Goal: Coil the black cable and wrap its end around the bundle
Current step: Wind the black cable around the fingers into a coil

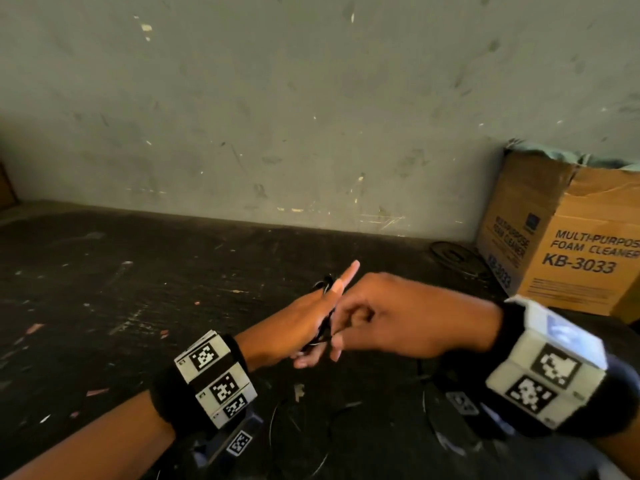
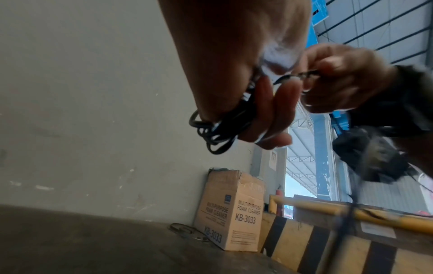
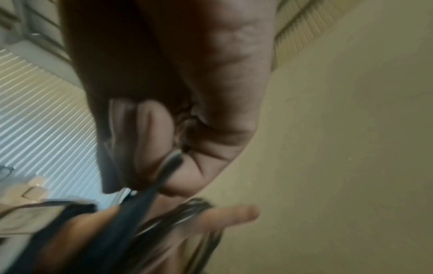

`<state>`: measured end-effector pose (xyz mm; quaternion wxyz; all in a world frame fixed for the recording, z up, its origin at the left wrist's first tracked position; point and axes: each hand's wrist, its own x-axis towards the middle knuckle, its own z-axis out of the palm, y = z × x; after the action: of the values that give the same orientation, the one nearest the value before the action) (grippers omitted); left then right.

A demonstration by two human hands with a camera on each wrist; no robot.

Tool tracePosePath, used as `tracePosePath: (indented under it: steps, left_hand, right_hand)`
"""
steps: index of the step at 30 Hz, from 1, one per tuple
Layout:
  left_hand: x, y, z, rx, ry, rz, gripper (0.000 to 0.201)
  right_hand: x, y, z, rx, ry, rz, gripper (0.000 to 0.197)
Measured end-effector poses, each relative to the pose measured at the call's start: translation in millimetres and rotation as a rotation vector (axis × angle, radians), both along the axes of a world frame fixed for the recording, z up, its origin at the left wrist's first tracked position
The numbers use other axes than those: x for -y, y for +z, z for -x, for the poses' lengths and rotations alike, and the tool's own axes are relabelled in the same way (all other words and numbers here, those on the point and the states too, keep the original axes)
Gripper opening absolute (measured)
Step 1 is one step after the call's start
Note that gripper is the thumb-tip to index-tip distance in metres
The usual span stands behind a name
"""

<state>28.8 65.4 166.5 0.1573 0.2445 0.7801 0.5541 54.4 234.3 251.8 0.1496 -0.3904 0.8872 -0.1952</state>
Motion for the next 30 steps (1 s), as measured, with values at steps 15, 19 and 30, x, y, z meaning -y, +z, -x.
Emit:
tracePosePath:
  steps: [15,19,30]
  left_hand:
    - [7.6,16.6,-17.2,0.167,-0.303,-0.167,0.052]
    - [3.7,33.7,-18.9,0.222,-0.4,-0.398,0.051]
    - [-12.9,66.4,14.0,0.218,-0.025,-0.751,0.054]
  right_hand:
    - [-55.6,44.7,63.9,-0.475,-0.038,0.202,0.043]
    - [-54.9,6.5,83.0,-0.471,-0.107,0.313,0.053]
    - [6.0,-86.8,32.0,0.307,-0.257,0.639,0.017]
